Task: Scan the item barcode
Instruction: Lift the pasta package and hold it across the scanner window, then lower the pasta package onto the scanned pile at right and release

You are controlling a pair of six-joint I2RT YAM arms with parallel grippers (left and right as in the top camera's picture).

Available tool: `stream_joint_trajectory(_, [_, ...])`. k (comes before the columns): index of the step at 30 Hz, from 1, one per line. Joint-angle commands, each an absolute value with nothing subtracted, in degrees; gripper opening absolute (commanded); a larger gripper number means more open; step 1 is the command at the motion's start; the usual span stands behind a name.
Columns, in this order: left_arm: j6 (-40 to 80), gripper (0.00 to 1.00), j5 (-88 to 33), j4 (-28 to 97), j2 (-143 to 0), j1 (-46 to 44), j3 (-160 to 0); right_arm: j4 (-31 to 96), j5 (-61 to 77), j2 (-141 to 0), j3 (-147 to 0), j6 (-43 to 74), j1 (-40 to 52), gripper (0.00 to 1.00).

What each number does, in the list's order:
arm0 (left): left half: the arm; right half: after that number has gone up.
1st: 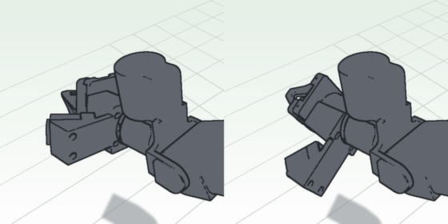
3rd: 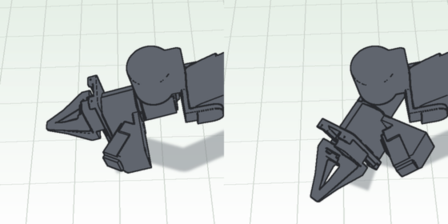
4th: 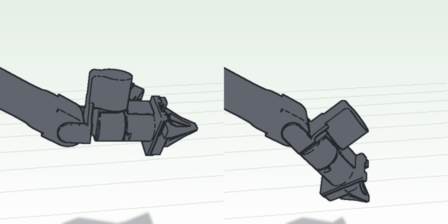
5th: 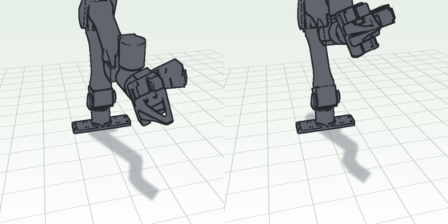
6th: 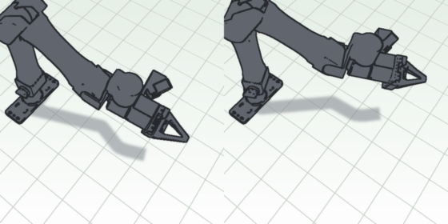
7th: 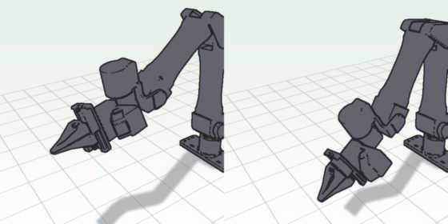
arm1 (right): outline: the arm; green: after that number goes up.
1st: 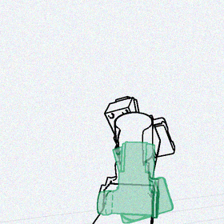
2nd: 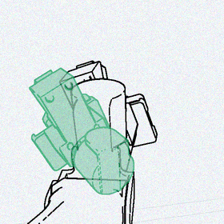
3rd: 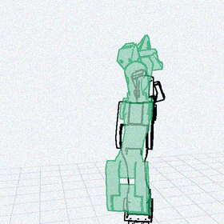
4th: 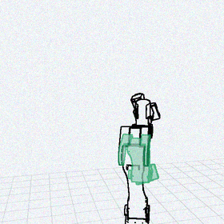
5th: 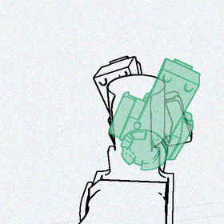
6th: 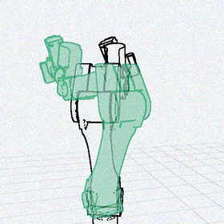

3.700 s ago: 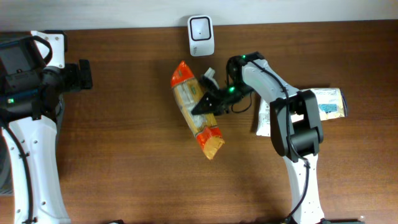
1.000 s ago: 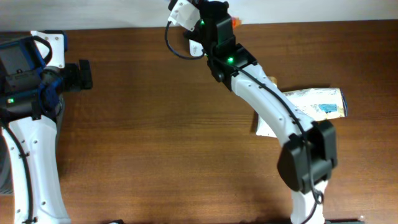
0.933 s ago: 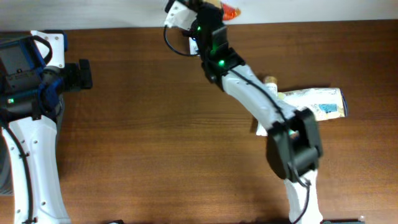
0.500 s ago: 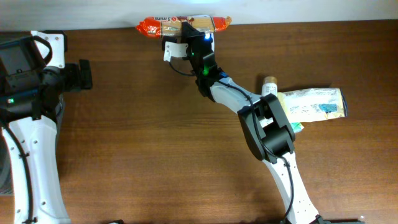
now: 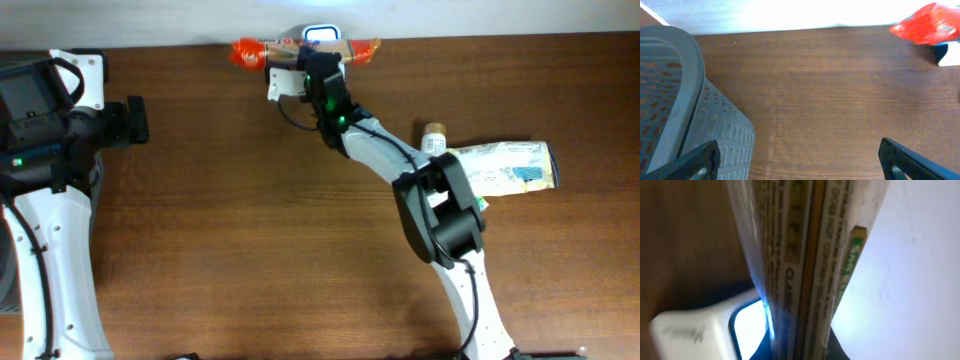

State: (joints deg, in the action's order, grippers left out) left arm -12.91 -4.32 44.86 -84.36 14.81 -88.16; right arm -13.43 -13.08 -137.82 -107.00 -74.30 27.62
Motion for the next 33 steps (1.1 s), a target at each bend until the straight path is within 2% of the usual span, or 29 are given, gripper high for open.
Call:
stream_joint_trajectory(1, [-13.78,0.99,-4.73,44.73,-84.23,15.18,-88.36,-1.19,-16.91,-119.11,-109.4,-55.33,27.27,0.04])
stream_joint_trajectory(3, [-13.78,0.99,-4.73,44.73,-84.23,15.18,-88.38,24.34,-16.8,-109.34,-109.4,-25.65,27.29,0.04])
stream_joint_trajectory(5, [-13.78,0.99,-4.73,44.73,-84.23,15.18,-88.36,43.62,-16.97,-104.92,-109.4,-8.69,26.24,0.04])
stream_joint_trajectory(8, [-13.78,0.99,-4.73,44.73,-84.23,15.18,-88.36,65.39,-13.58,-106.56,-109.03,12.8,22.92,0.04])
stream_joint_trajectory(10, [-13.78,0.99,-4.73,44.73,-84.23,15.18,-88.36,69.45,-4.64,-109.06,-106.24,14.26,18.31,0.04])
stream_joint_trajectory(13, [-13.78,0.99,-4.73,44.73,-84.23,15.18,-88.36,68.66,-3.18,-111.18,-100.38,15.59,8.84,0.04])
stream_joint_trajectory(16, [-13.78,0.99,-4.73,44.73,-84.23,15.18,-88.36,66.41,-3.01,-111.28,-97.47,10.7,0.51,0.05])
stream_joint_trajectory(19, [-13.78,0.99,-4.73,44.73,-84.23,15.18,-88.38,61.8,-2.94,-112.36,-93.49,9.23,-3.07,0.17])
stream_joint_trajectory(20, [-13.78,0.99,-4.73,44.73,-84.23,15.18,-88.38,61.71,-2.02,-112.95,-92.77,9.26,-3.73,0.41])
stream_joint_trajectory(21, [-13.78,0.99,-4.73,44.73,-84.23,15.18,-88.36,61.34,-1.69,-112.97,-92.82,9.3,-4.25,0.87])
stream_joint_trajectory(22, [-13.78,0.99,-4.73,44.73,-84.23,15.18,-88.36,61.28,-1.69,-112.53,-93.45,9.47,-4.69,0.99])
stream_joint_trajectory(26, [-13.78,0.99,-4.73,44.73,-84.23,15.18,-88.36,75.16,10.04,-106.06,-109.97,6.52,-3.88,0.99])
stream_joint_trajectory(29, [-13.8,0.99,-4.73,44.73,-84.23,15.18,-88.36,82.15,11.6,-97.3,-118.48,4.27,5.3,0.99])
stream_joint_trajectory(33, [-13.78,0.99,-4.73,44.73,-84.23,15.18,-88.36,82.15,13.72,-88.55,-118.54,8.43,15.79,0.99])
